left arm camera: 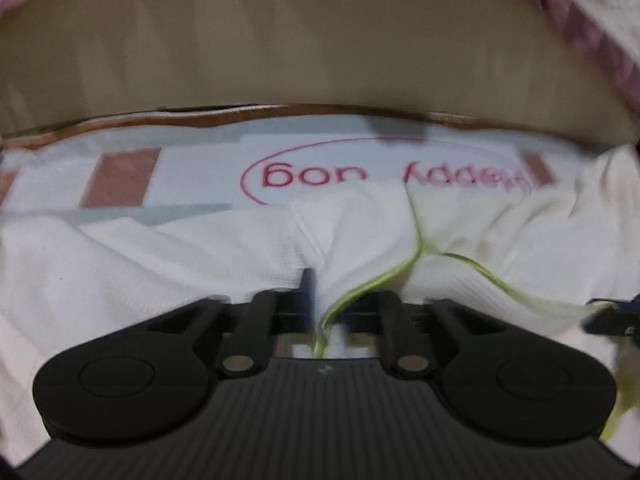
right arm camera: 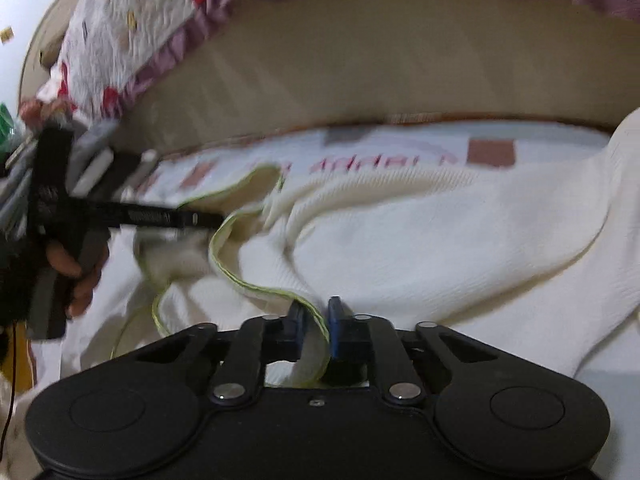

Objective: Fold clothes
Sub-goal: 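Grasp the green-piped collar edge with the left gripper while the right gripper grasps the hem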

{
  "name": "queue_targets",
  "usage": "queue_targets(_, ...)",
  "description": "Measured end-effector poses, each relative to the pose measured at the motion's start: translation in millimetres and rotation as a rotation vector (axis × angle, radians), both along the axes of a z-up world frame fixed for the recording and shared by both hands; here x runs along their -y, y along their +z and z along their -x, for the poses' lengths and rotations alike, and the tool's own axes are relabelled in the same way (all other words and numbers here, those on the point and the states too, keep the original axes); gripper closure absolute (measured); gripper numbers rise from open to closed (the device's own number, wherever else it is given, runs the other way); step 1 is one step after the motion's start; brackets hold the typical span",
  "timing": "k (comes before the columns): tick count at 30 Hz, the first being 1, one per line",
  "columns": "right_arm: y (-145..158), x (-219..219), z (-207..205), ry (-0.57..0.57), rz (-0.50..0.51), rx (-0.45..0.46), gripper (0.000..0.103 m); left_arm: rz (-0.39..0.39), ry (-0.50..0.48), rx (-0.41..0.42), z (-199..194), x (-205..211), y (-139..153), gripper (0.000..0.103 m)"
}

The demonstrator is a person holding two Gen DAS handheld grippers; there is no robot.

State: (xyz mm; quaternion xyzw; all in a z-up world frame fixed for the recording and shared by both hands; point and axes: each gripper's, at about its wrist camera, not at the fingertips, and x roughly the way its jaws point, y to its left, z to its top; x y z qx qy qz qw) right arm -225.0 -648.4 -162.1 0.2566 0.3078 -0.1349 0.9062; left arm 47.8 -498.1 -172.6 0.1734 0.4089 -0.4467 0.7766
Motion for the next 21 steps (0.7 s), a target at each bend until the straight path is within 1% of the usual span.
queue_targets(1,4.9,3.1,-1.8,0.002,0.023,0.015,0.099,0.010,0.018,0.017,-0.7,0.5,5.6,0.098)
queue_targets(2,10.6,8.4,-6.0,0.013,0.039,0.027,0.099,0.030,0.044,0.072,0.0,1.1,15.7,0.098)
queue_targets(3,16.4,13.7,-10.1,0.024,0.055,0.040,0.099,0.067,0.070,0.121,-0.6,1.0,26.6,0.098)
queue_targets(5,27.4,24.7,-16.8,0.033,0.078,0.071,0.099,0.183,0.154,0.229,-5.0,-3.5,51.4,0.099)
queue_targets(6,32.3,30.9,-17.9,0.019,0.077,0.094,0.099,0.220,0.207,0.275,-8.6,-5.5,60.3,0.098)
queue_targets(7,37.2,37.0,-19.0,0.005,0.076,0.117,0.099,0.229,0.274,0.302,-13.2,-6.2,66.4,0.095)
queue_targets(8,42.0,43.1,-20.1,-0.010,0.075,0.140,0.099,0.219,0.333,0.303,-16.7,-7.3,69.9,0.095)
queue_targets(9,46.9,49.2,-21.2,-0.024,0.074,0.163,0.099,0.222,0.343,0.276,-17.0,-9.8,71.8,0.090)
queue_targets(10,51.8,55.4,-22.3,-0.039,0.073,0.187,0.099,0.230,0.343,0.250,-15.7,-12.5,73.6,0.079)
queue_targets(11,56.7,61.5,-23.4,-0.053,0.071,0.210,0.099,0.254,0.300,0.233,-7.7,-16.0,74.9,0.071)
queue_targets(12,61.5,67.6,-24.5,-0.068,0.070,0.233,0.099,0.279,0.252,0.220,1.8,-19.5,76.0,0.055)
queue_targets(13,66.4,73.8,-25.6,-0.082,0.069,0.256,0.099,0.306,0.183,0.225,17.4,-22.9,76.8,0.049)
queue_targets(14,71.3,79.9,-26.7,-0.096,0.068,0.279,0.099,0.329,0.114,0.226,32.7,-25.2,77.3,0.047)
queue_targets(16,74.4,82.1,-28.6,-0.096,0.063,0.295,0.099,0.334,-0.027,0.201,59.5,-21.0,75.1,0.039)
queue_targets(18,76.6,79.9,-32.1,-0.086,0.066,0.291,0.099,0.331,-0.153,0.140,80.9,-9.8,68.3,0.036)
queue_targets(19,78.7,77.0,-33.9,-0.079,0.070,0.290,0.099,0.326,-0.206,0.117,90.2,-2.7,64.6,0.034)
queue_targets(21,83.8,71.7,-34.3,-0.058,0.081,0.292,0.099,0.300,-0.264,0.118,106.5,15.7,57.1,0.032)
